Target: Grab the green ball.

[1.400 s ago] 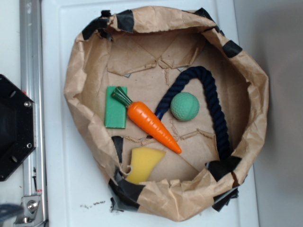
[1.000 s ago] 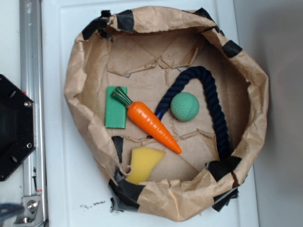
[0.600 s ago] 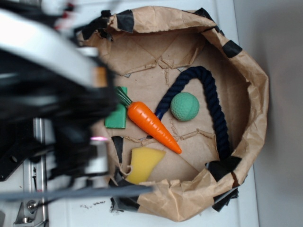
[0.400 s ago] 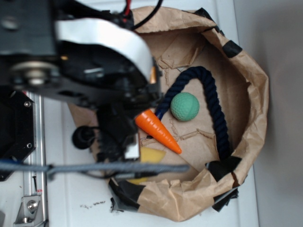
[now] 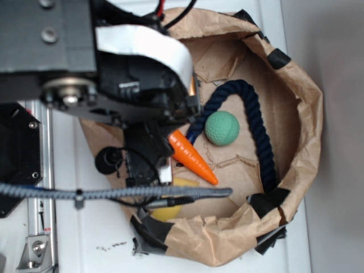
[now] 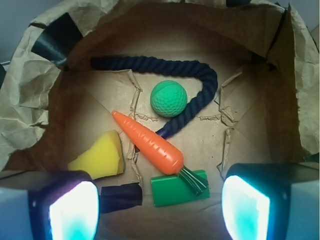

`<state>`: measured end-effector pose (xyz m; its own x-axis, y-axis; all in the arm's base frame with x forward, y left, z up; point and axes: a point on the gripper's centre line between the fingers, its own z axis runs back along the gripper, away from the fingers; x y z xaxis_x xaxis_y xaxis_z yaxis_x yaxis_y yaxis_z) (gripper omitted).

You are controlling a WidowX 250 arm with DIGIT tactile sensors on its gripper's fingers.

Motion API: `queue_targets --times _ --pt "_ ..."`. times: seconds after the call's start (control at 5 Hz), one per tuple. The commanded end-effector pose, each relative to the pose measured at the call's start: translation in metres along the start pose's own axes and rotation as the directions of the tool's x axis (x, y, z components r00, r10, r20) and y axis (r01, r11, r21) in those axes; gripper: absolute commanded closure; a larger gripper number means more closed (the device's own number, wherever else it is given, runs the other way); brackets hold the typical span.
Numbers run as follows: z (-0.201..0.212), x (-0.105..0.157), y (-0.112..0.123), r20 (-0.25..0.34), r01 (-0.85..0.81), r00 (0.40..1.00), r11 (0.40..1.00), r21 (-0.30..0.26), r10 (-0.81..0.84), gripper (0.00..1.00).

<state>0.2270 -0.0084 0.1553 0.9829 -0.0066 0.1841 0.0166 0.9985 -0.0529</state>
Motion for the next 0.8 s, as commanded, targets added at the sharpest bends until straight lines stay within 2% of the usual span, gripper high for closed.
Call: queue_targets --times 0.0,0.2,0.4,0.6 --pt "-0.080 0.055 0.029 0.092 0.066 0.993 0.998 0.023 -0.068 0.00" --pt "-0.113 0.061 0.024 0.047 0.117 0.992 0.993 0.034 -0.119 0.00" --pt "-0.140 0.056 0.017 0.001 0.148 0.989 0.986 0.071 -0.149 1.00" --pt "-0.125 0.055 0.015 -0.012 0.139 0.990 0.990 0.011 -0.139 1.00"
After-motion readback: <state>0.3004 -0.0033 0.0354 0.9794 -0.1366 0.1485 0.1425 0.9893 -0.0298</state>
